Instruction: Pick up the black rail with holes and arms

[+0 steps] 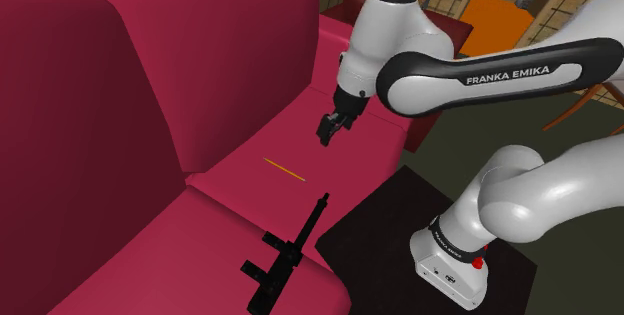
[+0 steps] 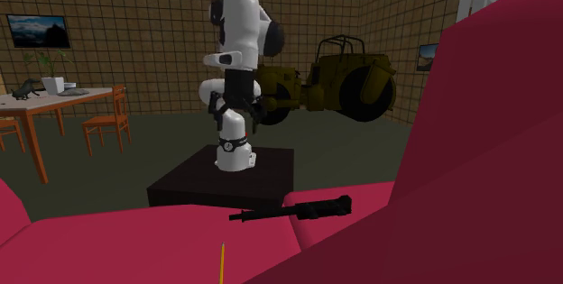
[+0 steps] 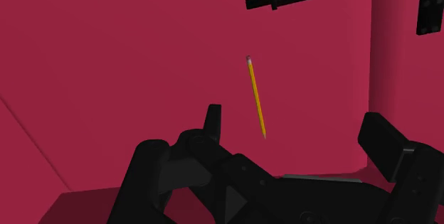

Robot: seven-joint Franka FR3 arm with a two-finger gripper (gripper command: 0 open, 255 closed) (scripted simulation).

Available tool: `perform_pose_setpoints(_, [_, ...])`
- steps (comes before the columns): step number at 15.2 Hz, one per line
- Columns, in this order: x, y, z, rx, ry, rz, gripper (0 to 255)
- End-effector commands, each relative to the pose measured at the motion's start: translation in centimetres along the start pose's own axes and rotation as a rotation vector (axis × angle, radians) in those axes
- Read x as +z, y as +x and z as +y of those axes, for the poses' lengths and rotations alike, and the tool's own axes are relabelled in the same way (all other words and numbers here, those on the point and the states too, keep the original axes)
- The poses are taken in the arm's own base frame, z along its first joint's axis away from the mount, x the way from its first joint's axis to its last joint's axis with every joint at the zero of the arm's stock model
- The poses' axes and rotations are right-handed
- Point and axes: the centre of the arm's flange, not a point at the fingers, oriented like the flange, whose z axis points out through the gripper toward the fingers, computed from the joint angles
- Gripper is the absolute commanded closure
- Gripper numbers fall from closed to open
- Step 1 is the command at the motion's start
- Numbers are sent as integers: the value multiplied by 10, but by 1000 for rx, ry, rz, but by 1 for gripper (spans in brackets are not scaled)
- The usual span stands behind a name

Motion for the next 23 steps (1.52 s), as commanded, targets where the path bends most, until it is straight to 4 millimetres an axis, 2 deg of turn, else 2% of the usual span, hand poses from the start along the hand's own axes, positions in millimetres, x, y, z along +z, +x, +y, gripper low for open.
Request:
perform_pose_setpoints(1, [18,0,-16,-23,6,-9,0])
perform_pose_setpoints(11, [109,-12,-107,-136,29,-60,0])
perform_pose_setpoints(22, [205,-42,-206,-261,54,-116,0])
perform_pose_setpoints(23, [209,-44,-210,-266,56,-119,0])
